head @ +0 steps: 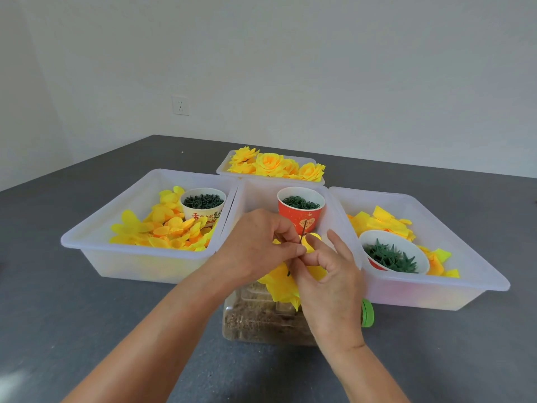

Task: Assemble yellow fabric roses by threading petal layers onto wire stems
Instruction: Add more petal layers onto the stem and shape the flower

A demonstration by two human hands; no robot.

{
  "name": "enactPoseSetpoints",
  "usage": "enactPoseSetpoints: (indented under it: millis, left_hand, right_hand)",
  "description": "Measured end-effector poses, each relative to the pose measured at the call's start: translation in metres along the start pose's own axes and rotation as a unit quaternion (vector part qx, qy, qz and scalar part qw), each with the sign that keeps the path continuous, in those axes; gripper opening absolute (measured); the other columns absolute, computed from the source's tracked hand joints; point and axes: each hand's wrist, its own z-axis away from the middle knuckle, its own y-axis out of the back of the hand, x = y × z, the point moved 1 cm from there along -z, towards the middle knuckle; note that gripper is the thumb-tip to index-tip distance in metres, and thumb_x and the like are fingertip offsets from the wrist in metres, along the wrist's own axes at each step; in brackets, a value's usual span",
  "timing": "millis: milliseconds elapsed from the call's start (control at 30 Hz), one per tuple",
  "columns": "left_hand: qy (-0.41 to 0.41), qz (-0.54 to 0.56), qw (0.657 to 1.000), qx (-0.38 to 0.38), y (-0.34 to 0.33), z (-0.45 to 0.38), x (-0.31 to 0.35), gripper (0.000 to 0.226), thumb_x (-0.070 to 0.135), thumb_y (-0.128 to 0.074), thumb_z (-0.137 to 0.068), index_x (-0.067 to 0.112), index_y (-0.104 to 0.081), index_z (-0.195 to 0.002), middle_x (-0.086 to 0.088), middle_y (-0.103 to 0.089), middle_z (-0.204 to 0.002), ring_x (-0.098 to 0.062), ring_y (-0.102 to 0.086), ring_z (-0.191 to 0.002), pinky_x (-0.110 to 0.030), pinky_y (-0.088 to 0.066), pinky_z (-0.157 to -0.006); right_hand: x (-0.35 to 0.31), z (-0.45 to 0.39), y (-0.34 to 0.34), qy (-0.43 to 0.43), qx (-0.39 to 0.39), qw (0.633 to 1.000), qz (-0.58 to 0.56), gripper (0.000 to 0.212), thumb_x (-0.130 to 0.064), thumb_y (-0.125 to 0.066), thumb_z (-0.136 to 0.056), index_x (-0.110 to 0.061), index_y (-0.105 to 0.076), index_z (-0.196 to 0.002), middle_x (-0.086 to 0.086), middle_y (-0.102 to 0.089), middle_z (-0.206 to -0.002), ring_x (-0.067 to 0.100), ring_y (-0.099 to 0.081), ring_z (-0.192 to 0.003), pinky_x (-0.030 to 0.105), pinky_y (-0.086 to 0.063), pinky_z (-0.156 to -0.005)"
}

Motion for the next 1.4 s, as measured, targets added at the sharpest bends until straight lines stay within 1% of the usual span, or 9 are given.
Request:
enactPoseSetpoints:
  millis: [167,367,533,667,800,933,1067,1267,1400]
  left_hand:
    - [-0.016,-0.025,1.0,-0.003,0.001,0.0,-0.001,0.011,0.02,-0.075,-0.077,0.017,-0.069,-0.068,0.017,-0.058,-0.063,0.015,-0.051,-0.066,-0.002,-0.036,-0.063]
    - [-0.03,-0.028,0.999,0.004,0.001,-0.001,-0.001,0.015,0.017,-0.075,-0.076,0.021,-0.066,-0.065,0.021,-0.055,-0.059,0.018,-0.05,-0.065,0.0,-0.034,-0.062]
    - [-0.022,-0.015,1.0,0.015,0.0,0.001,-0.002,0.023,0.016,-0.075,-0.076,0.026,-0.061,-0.061,0.022,-0.055,-0.059,0.017,-0.052,-0.065,0.0,-0.034,-0.062]
    - [-0.015,-0.01,0.999,0.029,-0.002,0.001,-0.003,0.032,0.014,-0.075,-0.075,0.031,-0.057,-0.056,0.021,-0.057,-0.058,0.013,-0.052,-0.066,-0.001,-0.035,-0.062]
    - [0.0,0.017,0.999,0.031,-0.004,0.005,-0.004,0.025,0.014,-0.075,-0.075,0.028,-0.063,-0.059,0.021,-0.059,-0.06,0.012,-0.054,-0.068,-0.001,-0.037,-0.066]
    - [0.013,0.088,0.995,0.046,-0.007,0.011,-0.011,0.019,0.013,-0.076,-0.076,0.026,-0.069,-0.064,0.013,-0.066,-0.066,0.003,-0.057,-0.07,-0.015,-0.045,-0.072]
    - [0.009,0.094,0.993,0.065,-0.01,0.019,-0.015,0.009,0.014,-0.075,-0.077,0.022,-0.073,-0.075,0.011,-0.068,-0.076,-0.005,-0.061,-0.078,-0.018,-0.046,-0.073]
    - [-0.026,0.017,0.995,0.095,-0.011,0.021,-0.017,0.002,0.012,-0.075,-0.077,0.014,-0.076,-0.078,0.007,-0.067,-0.079,-0.013,-0.061,-0.085,-0.026,-0.045,-0.078]
    - [-0.073,-0.01,0.992,0.103,-0.014,0.021,-0.018,0.002,0.008,-0.073,-0.078,0.01,-0.075,-0.078,0.002,-0.068,-0.078,-0.019,-0.06,-0.084,-0.036,-0.044,-0.079]
  right_hand:
    - [0.007,0.003,-0.001,0.024,0.005,0.998,-0.064,0.021,-0.02,-0.075,-0.075,-0.027,-0.064,-0.058,-0.04,-0.05,-0.102,-0.005,-0.038,-0.129,0.019,-0.03,-0.102]
    - [0.015,-0.005,-0.003,0.032,-0.051,0.993,-0.103,0.025,-0.018,-0.076,-0.074,-0.026,-0.059,-0.058,-0.003,-0.064,-0.12,-0.019,-0.032,-0.126,0.0,-0.025,-0.097]
    - [0.019,-0.007,-0.007,0.016,-0.07,0.985,-0.155,0.018,-0.027,-0.071,-0.071,-0.016,-0.059,-0.065,-0.005,-0.065,-0.12,0.013,-0.048,-0.128,0.044,-0.039,-0.105]
    - [0.017,-0.006,-0.006,0.046,-0.047,0.99,-0.123,0.022,-0.02,-0.074,-0.074,-0.018,-0.055,-0.064,-0.037,-0.06,-0.109,0.01,-0.038,-0.135,0.037,-0.034,-0.107]
    - [0.014,-0.002,-0.004,0.041,-0.04,0.992,-0.117,0.024,-0.021,-0.074,-0.075,-0.021,-0.054,-0.062,-0.005,-0.067,-0.113,0.028,-0.05,-0.125,0.053,-0.041,-0.099]
    - [0.014,-0.006,0.005,-0.012,-0.089,0.987,-0.136,0.021,-0.012,-0.074,-0.075,-0.023,-0.065,-0.061,-0.022,-0.059,-0.116,-0.003,-0.039,-0.13,0.03,-0.035,-0.107]
    - [0.012,-0.009,0.017,-0.051,-0.16,0.977,-0.131,0.026,-0.014,-0.073,-0.078,-0.036,-0.072,-0.064,-0.024,-0.063,-0.106,-0.005,-0.029,-0.136,0.03,-0.024,-0.112]
    - [0.003,-0.019,0.024,-0.061,-0.175,0.976,-0.118,0.029,-0.005,-0.075,-0.075,-0.03,-0.07,-0.061,-0.015,-0.066,-0.107,-0.003,-0.031,-0.134,-0.008,-0.021,-0.085]
    - [0.007,-0.02,0.024,-0.008,-0.176,0.983,-0.056,0.029,-0.007,-0.074,-0.077,-0.029,-0.067,-0.06,-0.011,-0.064,-0.119,-0.006,-0.026,-0.136,-0.012,-0.015,-0.084]
